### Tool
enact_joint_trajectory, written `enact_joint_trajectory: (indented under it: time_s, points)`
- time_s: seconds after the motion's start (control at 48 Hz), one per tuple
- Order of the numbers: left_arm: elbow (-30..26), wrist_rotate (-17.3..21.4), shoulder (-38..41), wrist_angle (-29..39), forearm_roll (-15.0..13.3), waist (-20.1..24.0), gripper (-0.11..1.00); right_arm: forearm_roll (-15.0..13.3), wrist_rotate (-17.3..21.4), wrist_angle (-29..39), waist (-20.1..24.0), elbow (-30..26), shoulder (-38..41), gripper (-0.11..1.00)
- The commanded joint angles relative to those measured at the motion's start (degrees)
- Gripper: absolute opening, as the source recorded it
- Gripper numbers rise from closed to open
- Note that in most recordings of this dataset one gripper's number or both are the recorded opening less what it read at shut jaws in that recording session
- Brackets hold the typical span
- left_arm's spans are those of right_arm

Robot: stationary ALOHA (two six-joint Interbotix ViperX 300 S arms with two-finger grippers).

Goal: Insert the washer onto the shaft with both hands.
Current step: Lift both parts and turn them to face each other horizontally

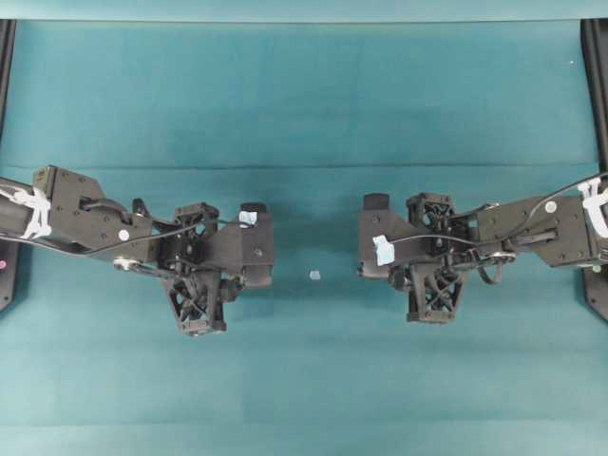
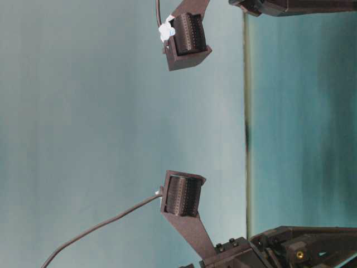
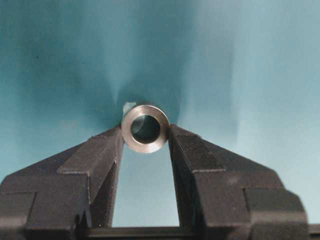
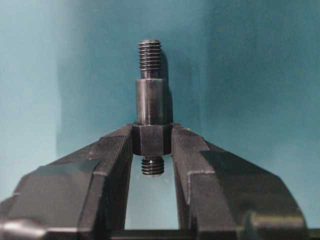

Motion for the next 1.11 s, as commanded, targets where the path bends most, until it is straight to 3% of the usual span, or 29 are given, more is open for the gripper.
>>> enact_joint_trajectory:
  time_s: [0.0,0.271,0.605,1.084]
  points:
    - [-0.97,0.09,-0.88,-0.44,0.18,-0.09,0.35,0.0,-0.26,0.0,0.26,-0.44,-0.26,0.0]
    - [-0.35,0.09,-3.16,-5.98,0.09,-0.18,0.35,0.0,-0.18,-2.72,0.7,0.79,-1.93,0.0]
    - [3.08,-0.97,-8.35,-11.6,0.09,-0.62,0.35,0.0,0.79,-11.43,0.97,5.27,-10.72,0.0]
    - [8.7,-2.81,-11.07,-29.44,0.18,-0.53,0.35,0.09,1.41,-24.08,1.67,10.46,-14.85,0.0]
